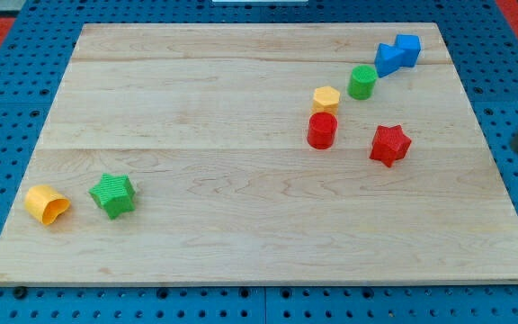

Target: Push the red star towards the red circle

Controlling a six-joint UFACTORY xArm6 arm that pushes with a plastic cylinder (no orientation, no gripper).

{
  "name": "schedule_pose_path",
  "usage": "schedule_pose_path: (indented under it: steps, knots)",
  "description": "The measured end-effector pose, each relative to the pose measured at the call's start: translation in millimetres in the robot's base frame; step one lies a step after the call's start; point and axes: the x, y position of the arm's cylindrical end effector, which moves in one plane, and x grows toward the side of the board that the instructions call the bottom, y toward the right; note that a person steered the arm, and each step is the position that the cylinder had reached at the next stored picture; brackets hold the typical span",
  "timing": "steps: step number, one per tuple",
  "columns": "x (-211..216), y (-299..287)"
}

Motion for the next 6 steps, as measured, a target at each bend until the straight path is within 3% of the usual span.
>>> schedule_pose_path:
  steps: [1, 2, 3, 4, 5, 6]
  knots:
    - [4.0, -58.3]
    - [-56.8, -97.3]
    - [-34.7, -153.3]
    - [2.5, -166.0]
    - [-21.0, -224.9]
    - [-125.3, -237.1]
